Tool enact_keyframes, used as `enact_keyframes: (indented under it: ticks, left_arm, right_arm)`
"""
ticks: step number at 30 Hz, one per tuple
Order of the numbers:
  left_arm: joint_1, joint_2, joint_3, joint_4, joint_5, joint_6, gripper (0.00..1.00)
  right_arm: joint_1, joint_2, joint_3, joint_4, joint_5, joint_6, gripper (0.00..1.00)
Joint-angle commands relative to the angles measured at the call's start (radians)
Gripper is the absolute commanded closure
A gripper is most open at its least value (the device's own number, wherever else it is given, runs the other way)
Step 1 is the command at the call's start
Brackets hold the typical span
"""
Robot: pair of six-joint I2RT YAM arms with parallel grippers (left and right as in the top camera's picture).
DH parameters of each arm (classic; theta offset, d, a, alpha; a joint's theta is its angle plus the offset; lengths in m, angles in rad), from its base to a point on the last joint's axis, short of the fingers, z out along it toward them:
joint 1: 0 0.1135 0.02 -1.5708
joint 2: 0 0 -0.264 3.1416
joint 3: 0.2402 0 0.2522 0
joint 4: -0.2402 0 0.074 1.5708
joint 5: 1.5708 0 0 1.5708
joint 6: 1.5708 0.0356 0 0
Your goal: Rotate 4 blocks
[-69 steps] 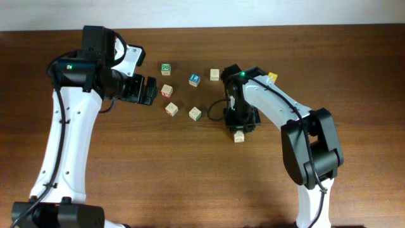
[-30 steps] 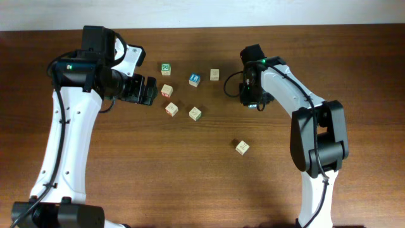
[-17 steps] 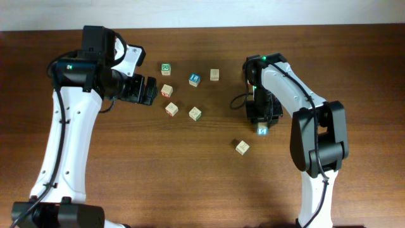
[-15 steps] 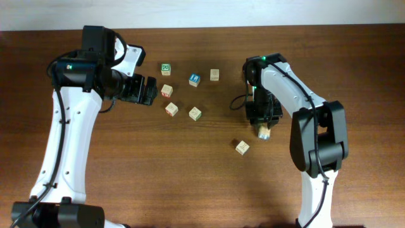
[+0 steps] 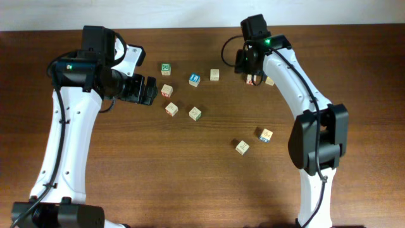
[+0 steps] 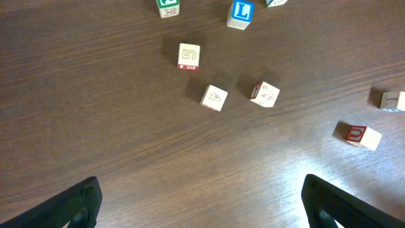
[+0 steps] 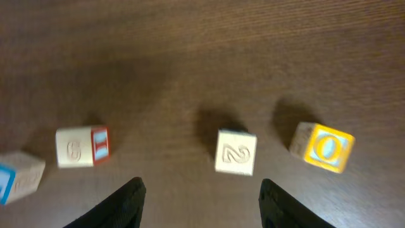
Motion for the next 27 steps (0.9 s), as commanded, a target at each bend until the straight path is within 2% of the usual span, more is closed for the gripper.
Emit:
enact_keyframes:
  ticks: [1,11,15,17,20,27]
  left_arm:
    - [-0.002,0.007,0.022,0.002,0.014,-0.009,0.01]
    - [-0.002,0.007,0.022,0.002,0.014,-0.009,0.01]
    - [-0.002,0.007,0.022,0.002,0.014,-0.009,0.01]
    - [-0.002,0.007,0.022,0.002,0.014,-0.009,0.01]
    - [-0.002,0.007,0.022,0.002,0.014,-0.009,0.01]
    - [-0.002,0.007,0.022,0.002,0.014,-0.009,0.01]
  right_arm:
    - [-0.005,0.092,-0.002,0.045,0.063,0.087,0.41]
    - [-0.005,0.162,-0.002,0.09,0.153,0.101,0.42]
    - [-0.005,0.176,-0.002,0.053,0.127,0.101,0.61]
    - [-0.005,0.162,-0.002,0.026,0.119,0.1,0.66]
    - [-0.002,0.115,-0.001,-0.021,0.079,0.094,0.73]
    - [0.097,0.062,0.001,-0.247,-0.235,0.002,0.73]
